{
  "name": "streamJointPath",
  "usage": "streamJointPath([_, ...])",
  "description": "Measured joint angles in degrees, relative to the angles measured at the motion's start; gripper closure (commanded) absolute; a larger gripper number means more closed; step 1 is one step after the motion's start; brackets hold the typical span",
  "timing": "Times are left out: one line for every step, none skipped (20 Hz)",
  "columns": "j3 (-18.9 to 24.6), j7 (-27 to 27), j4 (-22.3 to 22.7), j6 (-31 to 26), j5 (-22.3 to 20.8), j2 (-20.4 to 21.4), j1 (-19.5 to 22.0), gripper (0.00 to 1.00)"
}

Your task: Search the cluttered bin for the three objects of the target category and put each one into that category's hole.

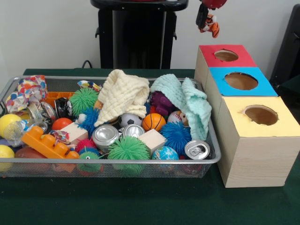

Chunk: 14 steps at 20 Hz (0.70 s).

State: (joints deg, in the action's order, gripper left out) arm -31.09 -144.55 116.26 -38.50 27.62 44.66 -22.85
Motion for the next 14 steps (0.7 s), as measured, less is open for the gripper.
streamJointPath([0.00,0.00,0.02,0.00,0.11,-0.13,-0.09,1.00])
streamJointPath([0.01,0.00,0.04,0.00,0.21,-0.25,-0.17,1.00])
streamJointPath([0.01,0.00,0.06,0.00,0.37,-0.42,-0.23,1.00])
streamJointPath([0.03,0.00,0.13,0.01,0.70,-0.68,-0.29,1.00])
streamJointPath([0.07,0.00,0.19,0.01,0.90,-0.80,-0.29,1.00])
streamJointPath([0.17,0.00,0.36,0.15,1.49,-1.08,-0.26,1.00])
streamJointPath([0.22,0.00,0.51,0.32,1.88,-1.26,-0.26,1.00])
streamJointPath([0.30,0.00,0.77,0.65,2.46,-1.56,-0.26,1.00])
streamJointPath([0.41,0.00,1.14,1.16,3.08,-1.96,-0.26,1.00])
streamJointPath([0.45,0.00,1.31,1.43,3.29,-2.13,-0.26,1.00])
streamJointPath([0.50,0.00,1.48,1.69,3.49,-2.30,-0.26,1.00])
streamJointPath([0.71,0.00,2.11,2.84,4.16,-2.91,-0.25,1.00])
streamJointPath([0.83,0.00,2.44,3.43,4.51,-3.27,-0.25,1.00])
streamJointPath([0.94,0.00,2.64,3.84,4.75,-3.51,-0.25,1.00])
